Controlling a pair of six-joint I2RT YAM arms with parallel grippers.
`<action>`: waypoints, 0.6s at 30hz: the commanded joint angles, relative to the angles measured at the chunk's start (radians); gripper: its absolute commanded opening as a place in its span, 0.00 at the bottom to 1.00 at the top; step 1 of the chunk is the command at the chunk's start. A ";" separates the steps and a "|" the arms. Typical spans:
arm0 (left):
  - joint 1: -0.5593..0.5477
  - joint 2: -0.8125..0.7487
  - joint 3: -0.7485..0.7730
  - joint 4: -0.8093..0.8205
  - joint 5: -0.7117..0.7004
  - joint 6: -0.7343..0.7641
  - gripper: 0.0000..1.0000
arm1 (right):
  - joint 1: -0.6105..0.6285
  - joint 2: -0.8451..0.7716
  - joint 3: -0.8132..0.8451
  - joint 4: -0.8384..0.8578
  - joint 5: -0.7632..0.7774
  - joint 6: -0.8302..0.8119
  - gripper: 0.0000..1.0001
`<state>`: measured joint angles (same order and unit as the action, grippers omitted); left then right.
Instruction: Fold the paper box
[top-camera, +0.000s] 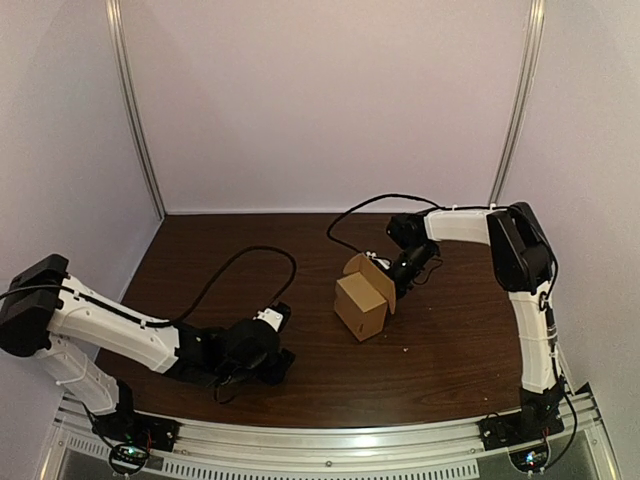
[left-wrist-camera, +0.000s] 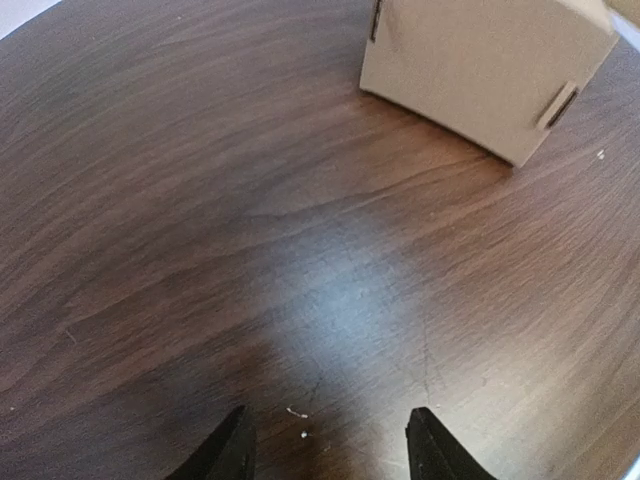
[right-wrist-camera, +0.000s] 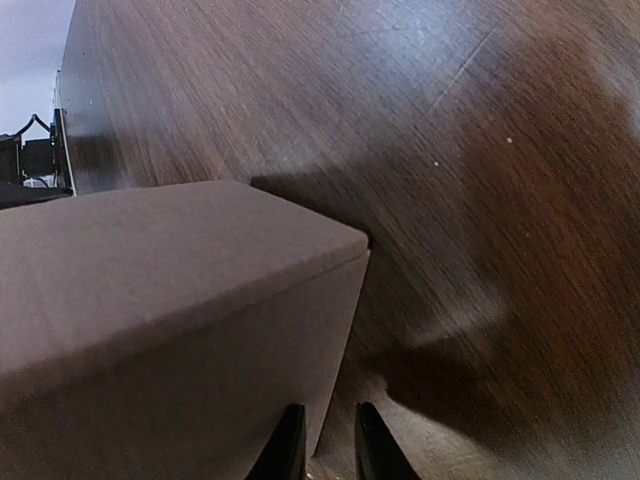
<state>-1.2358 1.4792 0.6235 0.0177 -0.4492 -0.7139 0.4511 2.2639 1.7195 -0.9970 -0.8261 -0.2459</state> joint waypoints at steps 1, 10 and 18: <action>0.004 0.132 0.063 0.141 -0.023 0.117 0.54 | -0.002 -0.002 -0.004 0.020 -0.006 0.012 0.19; 0.011 0.267 0.175 0.248 -0.069 0.230 0.54 | -0.015 -0.020 -0.026 0.027 0.019 0.015 0.21; 0.028 0.182 0.274 0.077 -0.094 0.371 0.61 | -0.089 -0.132 -0.064 -0.008 0.034 -0.057 0.27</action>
<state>-1.2297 1.7248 0.8371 0.1635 -0.5209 -0.4568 0.4038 2.2475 1.6909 -0.9768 -0.8211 -0.2440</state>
